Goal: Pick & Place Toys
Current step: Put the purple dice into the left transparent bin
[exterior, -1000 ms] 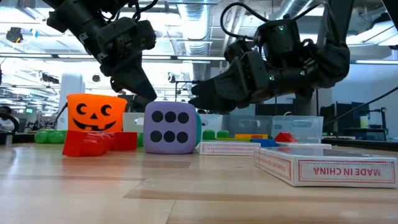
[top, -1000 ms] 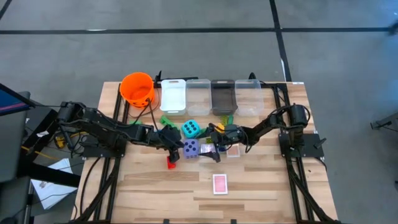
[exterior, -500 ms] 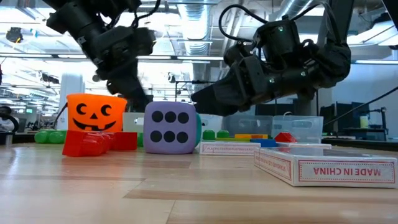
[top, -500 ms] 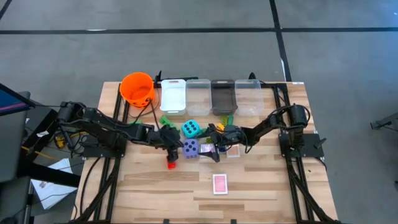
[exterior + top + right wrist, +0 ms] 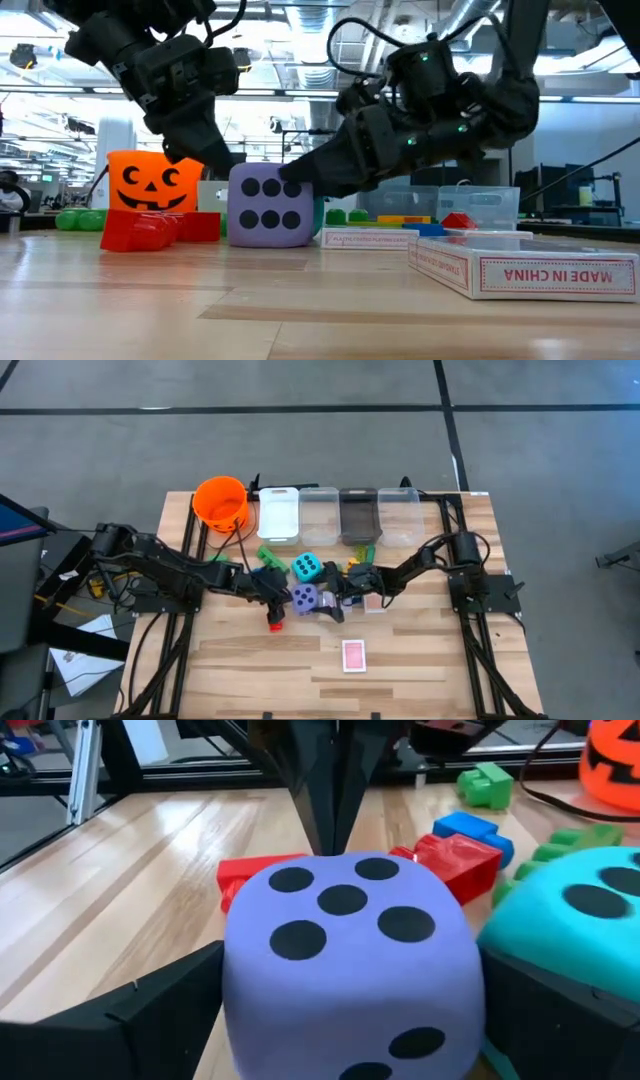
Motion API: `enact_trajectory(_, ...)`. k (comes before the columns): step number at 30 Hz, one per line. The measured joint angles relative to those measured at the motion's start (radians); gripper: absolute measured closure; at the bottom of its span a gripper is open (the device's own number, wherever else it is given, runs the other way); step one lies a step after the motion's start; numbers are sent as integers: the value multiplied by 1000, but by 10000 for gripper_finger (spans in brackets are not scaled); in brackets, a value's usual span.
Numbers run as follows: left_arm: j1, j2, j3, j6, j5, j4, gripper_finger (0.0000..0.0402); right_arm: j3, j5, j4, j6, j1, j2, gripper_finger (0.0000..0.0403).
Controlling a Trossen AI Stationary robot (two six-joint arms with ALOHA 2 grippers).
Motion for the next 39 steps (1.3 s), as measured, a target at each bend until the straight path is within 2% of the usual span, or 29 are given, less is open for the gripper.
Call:
enact_trajectory(10, 0, 2, -10, 22, -7, 10, 402, 17, -26, -13, -2, -1, -4, 8)
enact_trajectory(18, 0, -19, -12, 40, -11, 10, 402, 16, -32, 10, 24, -1, -1, 68)
enact_trajectory(23, 2, -128, -13, 70, -16, 14, 402, 14, -63, 10, 50, 3, -20, 64)
enact_trajectory(28, 2, -283, -13, 124, -51, -37, 402, 0, -58, -1, 44, 13, -112, 63)
enact_trajectory(30, 1, -348, -12, 144, -91, -64, 401, -14, -18, -6, 22, 16, -165, 66)
enact_trajectory(33, 1, -441, -12, 186, -171, -105, 402, -38, 98, -36, -10, 23, -264, 65)
enact_trajectory(39, 1, -564, -12, 258, -286, -127, 402, -41, 449, -174, -152, -30, -470, 62)
